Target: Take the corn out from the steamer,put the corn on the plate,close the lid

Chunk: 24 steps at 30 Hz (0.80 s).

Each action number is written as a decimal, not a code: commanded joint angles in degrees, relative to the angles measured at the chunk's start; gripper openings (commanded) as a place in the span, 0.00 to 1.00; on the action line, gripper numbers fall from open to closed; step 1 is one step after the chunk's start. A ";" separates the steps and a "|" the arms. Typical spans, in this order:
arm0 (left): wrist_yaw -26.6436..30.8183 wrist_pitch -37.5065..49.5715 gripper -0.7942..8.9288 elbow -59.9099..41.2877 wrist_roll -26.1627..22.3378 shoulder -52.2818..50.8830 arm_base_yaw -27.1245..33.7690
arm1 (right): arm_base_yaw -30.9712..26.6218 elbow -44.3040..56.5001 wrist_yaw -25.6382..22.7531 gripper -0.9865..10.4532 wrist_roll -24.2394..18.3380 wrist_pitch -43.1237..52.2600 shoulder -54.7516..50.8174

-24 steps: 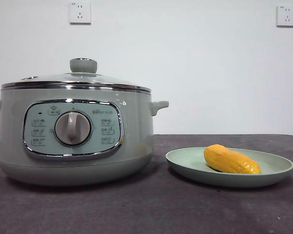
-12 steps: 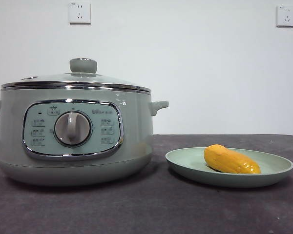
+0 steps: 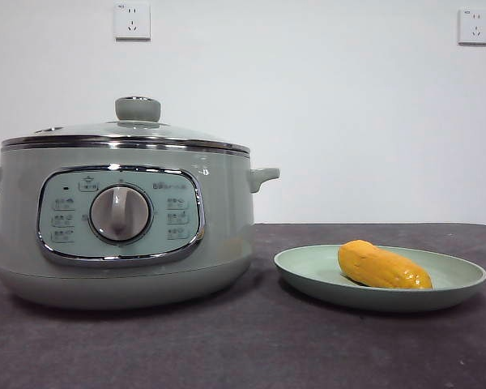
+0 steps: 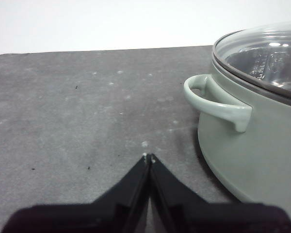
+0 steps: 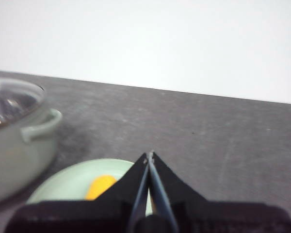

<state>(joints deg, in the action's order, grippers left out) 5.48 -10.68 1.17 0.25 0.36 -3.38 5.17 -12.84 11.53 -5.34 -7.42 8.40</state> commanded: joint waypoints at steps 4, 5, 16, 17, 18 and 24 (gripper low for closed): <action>0.13 0.13 0.08 -0.81 0.42 -0.13 0.20 | -2.14 6.47 0.11 0.09 -2.58 0.04 -4.11; 0.15 0.13 0.08 -0.81 0.42 -0.13 0.20 | -2.12 7.19 0.11 0.09 -2.45 -0.15 -4.55; 0.13 0.15 0.08 -0.81 0.42 -0.13 0.20 | -2.10 12.50 -9.01 0.09 8.39 -2.86 -8.37; 0.13 0.15 0.08 -0.81 0.42 -0.13 0.20 | -2.10 12.50 -8.94 0.09 8.33 -3.08 -8.35; 0.15 0.15 0.08 -0.81 0.42 -0.13 0.20 | -2.10 12.50 -8.94 0.09 8.28 -3.06 -8.37; 0.13 0.15 0.08 -0.81 0.42 -0.13 0.20 | -2.05 12.48 -8.87 0.09 8.33 -2.97 -8.35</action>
<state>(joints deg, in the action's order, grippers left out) 5.48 -10.68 1.17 0.25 0.36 -3.38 3.03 -0.99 2.79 2.24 -9.96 0.27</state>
